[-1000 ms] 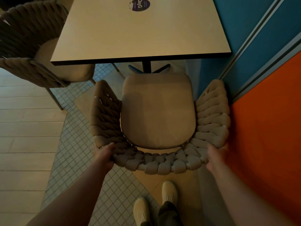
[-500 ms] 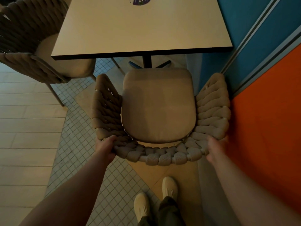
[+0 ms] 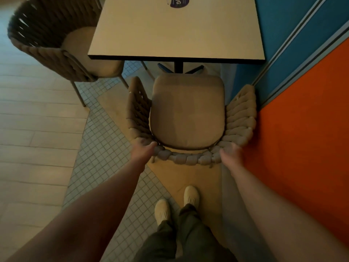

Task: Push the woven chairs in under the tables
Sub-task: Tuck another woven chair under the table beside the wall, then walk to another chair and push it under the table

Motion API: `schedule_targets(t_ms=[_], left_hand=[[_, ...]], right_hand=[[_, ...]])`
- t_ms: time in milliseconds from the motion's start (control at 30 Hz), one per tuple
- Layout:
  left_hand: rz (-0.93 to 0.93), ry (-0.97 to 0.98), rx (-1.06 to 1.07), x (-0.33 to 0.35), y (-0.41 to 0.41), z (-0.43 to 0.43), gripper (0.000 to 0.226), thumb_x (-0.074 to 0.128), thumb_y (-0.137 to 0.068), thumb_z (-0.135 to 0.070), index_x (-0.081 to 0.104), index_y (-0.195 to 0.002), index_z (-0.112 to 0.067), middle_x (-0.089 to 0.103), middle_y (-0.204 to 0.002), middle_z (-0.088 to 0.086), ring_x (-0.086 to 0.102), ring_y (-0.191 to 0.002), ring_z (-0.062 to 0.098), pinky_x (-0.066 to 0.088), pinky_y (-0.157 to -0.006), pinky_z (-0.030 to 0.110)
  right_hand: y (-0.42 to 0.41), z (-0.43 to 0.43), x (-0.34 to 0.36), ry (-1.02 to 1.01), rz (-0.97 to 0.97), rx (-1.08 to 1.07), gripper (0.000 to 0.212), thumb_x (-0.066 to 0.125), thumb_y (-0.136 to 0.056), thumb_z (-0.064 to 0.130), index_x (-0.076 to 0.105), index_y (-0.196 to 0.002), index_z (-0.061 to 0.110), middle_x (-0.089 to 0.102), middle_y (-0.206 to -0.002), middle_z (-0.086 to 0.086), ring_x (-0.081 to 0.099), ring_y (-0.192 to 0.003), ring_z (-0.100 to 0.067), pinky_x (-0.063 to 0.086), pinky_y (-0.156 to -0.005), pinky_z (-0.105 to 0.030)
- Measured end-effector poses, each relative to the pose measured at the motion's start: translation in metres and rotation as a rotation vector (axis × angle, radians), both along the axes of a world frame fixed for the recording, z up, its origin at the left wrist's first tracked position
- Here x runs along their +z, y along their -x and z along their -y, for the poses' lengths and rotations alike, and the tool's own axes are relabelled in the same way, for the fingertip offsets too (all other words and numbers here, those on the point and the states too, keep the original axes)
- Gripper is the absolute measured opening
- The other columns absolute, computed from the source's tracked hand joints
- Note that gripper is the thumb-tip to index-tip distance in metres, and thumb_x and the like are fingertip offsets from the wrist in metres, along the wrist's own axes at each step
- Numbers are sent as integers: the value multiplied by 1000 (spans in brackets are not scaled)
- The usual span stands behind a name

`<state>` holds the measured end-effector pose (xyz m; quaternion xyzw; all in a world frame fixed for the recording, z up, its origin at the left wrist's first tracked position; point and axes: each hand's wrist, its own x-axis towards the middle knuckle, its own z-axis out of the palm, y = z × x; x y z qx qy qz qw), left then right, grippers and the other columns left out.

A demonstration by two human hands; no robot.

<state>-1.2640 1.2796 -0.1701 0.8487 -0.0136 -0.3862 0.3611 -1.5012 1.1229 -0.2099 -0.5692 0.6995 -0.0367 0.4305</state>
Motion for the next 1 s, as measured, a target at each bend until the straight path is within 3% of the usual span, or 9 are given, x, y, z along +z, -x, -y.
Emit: schedule_targets(t_ms=[67,100,133,200,333,433,700,867,1000], left_hand=[[90,-29,-272,25,4,-8,10,68,-90,-22,59,-87,-23,65,-94,6,66,-99,30,58,-90,48],[118,-57,-411,34,5,-13,6,68,-90,-20,62,-90,-22,67,-94,7,68,-99,30,58,-88,46],[140,-92,-544,42,5,-16,15,68,-91,-22,67,-105,-17,70,-102,8,69,-101,27,58,-86,42],[153,-165,-739,56,4,-25,47,68,-92,-27,59,-136,-13,68,-121,7,66,-110,23,53,-86,31],[226,-277,-868,74,0,-46,58,69,-90,-31,52,-144,-19,62,-135,6,58,-123,23,48,-103,36],[267,-319,-854,81,-5,-60,56,69,-90,-35,53,-142,-21,61,-134,6,57,-123,24,48,-105,42],[284,-338,-681,91,-30,-95,54,64,-94,-36,52,-143,-18,62,-135,4,57,-124,24,48,-106,40],[228,-324,-552,95,-57,-129,55,64,-95,-35,49,-146,-17,59,-139,5,56,-126,24,47,-106,39],[199,-298,-448,96,-96,-159,56,64,-96,-35,48,-147,-19,58,-141,5,57,-125,24,48,-106,40]], right_hand=[[-6,-8,22,-45,-17,204,60,60,-92,18,40,-147,2,44,-150,-20,45,-135,-35,40,-106,-37],[-10,-12,31,-66,-17,296,61,61,-92,21,40,-147,4,47,-147,-19,50,-131,-34,44,-101,-35],[-14,-15,42,-82,-32,387,61,61,-92,23,42,-147,6,52,-144,-17,54,-126,-32,47,-95,-32],[-24,-22,63,-67,-70,554,61,63,-92,29,44,-146,8,55,-141,-15,57,-123,-29,47,-96,-32],[-50,-30,94,-11,-148,855,64,61,-93,33,40,-149,13,53,-144,-14,52,-130,-30,41,-107,-32],[-72,-32,105,3,-175,1003,64,60,-93,34,39,-150,13,52,-146,-14,51,-132,-30,41,-109,-33],[-142,-49,120,28,-176,1240,62,61,-92,36,43,-147,13,54,-144,-13,51,-131,-30,42,-108,-35],[-202,-80,125,53,-197,1429,44,61,-91,34,59,-130,15,62,-131,-14,58,-118,-32,48,-98,-36],[-262,-107,127,33,-204,1513,56,60,-93,36,49,-143,13,55,-139,-17,54,-125,-33,43,-101,-33]])
